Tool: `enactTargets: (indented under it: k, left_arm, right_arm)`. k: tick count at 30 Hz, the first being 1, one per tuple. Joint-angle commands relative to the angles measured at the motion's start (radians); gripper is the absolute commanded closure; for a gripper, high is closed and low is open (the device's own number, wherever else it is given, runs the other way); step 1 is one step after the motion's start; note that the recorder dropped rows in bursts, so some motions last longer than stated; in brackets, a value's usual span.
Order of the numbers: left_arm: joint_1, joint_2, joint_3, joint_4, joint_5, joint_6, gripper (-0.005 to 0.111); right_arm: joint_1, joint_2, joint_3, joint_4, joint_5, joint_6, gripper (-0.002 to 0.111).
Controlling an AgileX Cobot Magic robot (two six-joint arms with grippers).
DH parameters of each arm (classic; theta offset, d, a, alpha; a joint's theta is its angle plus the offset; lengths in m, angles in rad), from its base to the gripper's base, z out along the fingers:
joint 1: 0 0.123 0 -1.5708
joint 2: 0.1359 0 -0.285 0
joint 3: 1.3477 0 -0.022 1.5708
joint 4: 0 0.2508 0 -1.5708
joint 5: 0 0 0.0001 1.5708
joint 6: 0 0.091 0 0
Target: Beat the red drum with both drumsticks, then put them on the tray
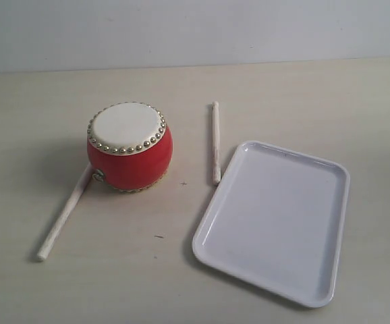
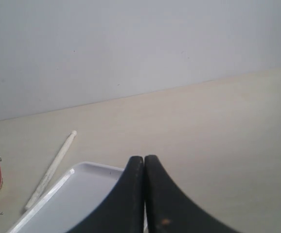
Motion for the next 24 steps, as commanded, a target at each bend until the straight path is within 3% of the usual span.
enactTargets:
  k: [1, 5, 10, 19, 24]
  left_arm:
    - [0.003, 0.140, 0.016, -0.072, 0.086, 0.018, 0.107]
    - [-0.044, 0.249, 0.010, -0.152, 0.104, 0.033, 0.099]
    - [-0.146, 0.369, 0.010, -0.145, 0.087, -0.016, 0.074]
    - [-0.316, 0.503, 0.002, -0.095, 0.004, -0.063, 0.072]
    - [-0.373, 0.571, -0.054, 0.052, 0.012, -0.155, 0.064]
  right_arm:
    - [-0.006, -0.006, 0.005, 0.002, -0.006, -0.003, 0.108]
    - [-0.006, -0.006, 0.005, 0.002, -0.006, -0.003, 0.108]
    - [-0.006, -0.006, 0.005, 0.002, -0.006, -0.003, 0.108]
    - [-0.006, -0.006, 0.005, 0.002, -0.006, -0.003, 0.108]
    - [-0.006, -0.006, 0.005, 0.002, -0.006, -0.003, 0.108]
